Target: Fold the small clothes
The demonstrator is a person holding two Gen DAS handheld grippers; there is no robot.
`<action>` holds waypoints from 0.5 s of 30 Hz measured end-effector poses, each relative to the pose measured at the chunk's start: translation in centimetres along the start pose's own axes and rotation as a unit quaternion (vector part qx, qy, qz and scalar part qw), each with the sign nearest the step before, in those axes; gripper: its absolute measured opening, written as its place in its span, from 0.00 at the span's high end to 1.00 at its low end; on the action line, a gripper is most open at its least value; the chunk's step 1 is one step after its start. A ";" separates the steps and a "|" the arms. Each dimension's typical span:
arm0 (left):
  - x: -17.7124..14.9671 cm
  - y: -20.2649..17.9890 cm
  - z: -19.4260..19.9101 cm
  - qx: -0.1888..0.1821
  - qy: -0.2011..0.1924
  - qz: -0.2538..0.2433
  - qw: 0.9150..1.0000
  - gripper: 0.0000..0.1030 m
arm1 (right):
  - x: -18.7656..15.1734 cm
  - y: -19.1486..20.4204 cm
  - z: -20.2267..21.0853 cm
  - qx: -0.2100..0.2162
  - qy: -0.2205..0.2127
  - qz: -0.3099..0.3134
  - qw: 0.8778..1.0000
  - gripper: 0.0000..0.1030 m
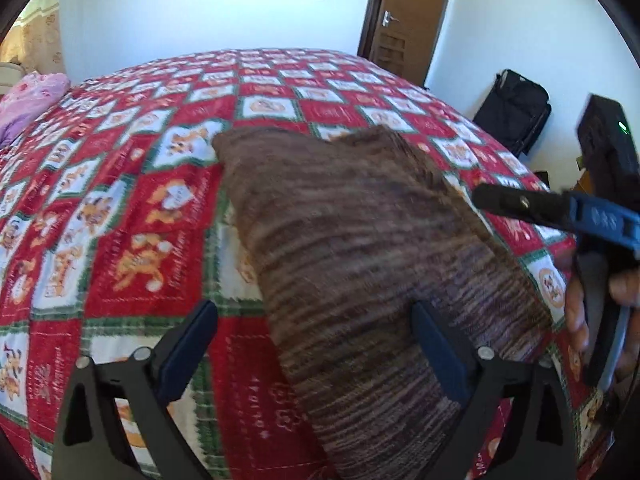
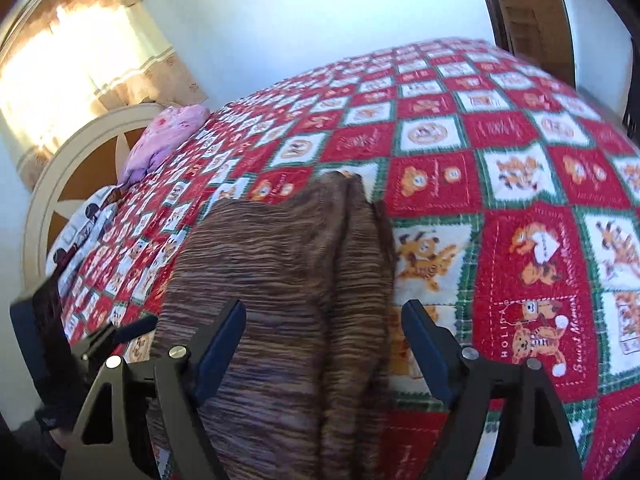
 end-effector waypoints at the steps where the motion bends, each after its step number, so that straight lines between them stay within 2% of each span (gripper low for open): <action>1: -0.1 -0.2 -0.3 0.002 0.003 -0.005 1.000 0.03 | 0.1 -0.5 -0.6 0.001 0.007 -0.002 1.000 0.22; 5: -0.2 -0.4 -0.7 -0.006 0.013 -0.010 1.000 0.03 | 0.7 -1.7 -2.3 0.019 0.020 -0.013 1.000 0.22; 8: -0.1 0.2 -1.2 -0.031 0.028 0.006 0.999 0.03 | 1.4 -2.0 -2.9 0.030 0.015 -0.013 0.999 0.22; 12: -0.1 0.1 -1.3 -0.042 0.026 0.005 0.999 0.04 | 2.3 -1.8 -3.8 0.048 0.022 -0.011 0.999 0.22; 13: -0.1 0.0 -1.2 -0.043 0.025 0.001 0.999 0.06 | 2.4 -1.4 -4.2 0.062 0.031 -0.004 0.998 0.23; 14: -0.2 -0.3 -1.1 -0.047 0.024 -0.005 0.999 0.13 | 2.4 -0.9 -4.6 0.065 0.038 0.005 0.997 0.30; 15: -0.2 -0.7 -1.0 -0.053 0.024 -0.011 0.998 0.24 | 2.4 -0.3 -5.0 0.053 0.043 0.013 0.998 0.38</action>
Point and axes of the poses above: each gripper's, at about its wrist camera, not at the fingertips, and z roughly against the way its jaws point, y to its left, x to its top, the point moved 4 cm from there along -z, roughly the way its jaws point, and after that the axes turned 9 degrees about y, right-handed, at the moved point
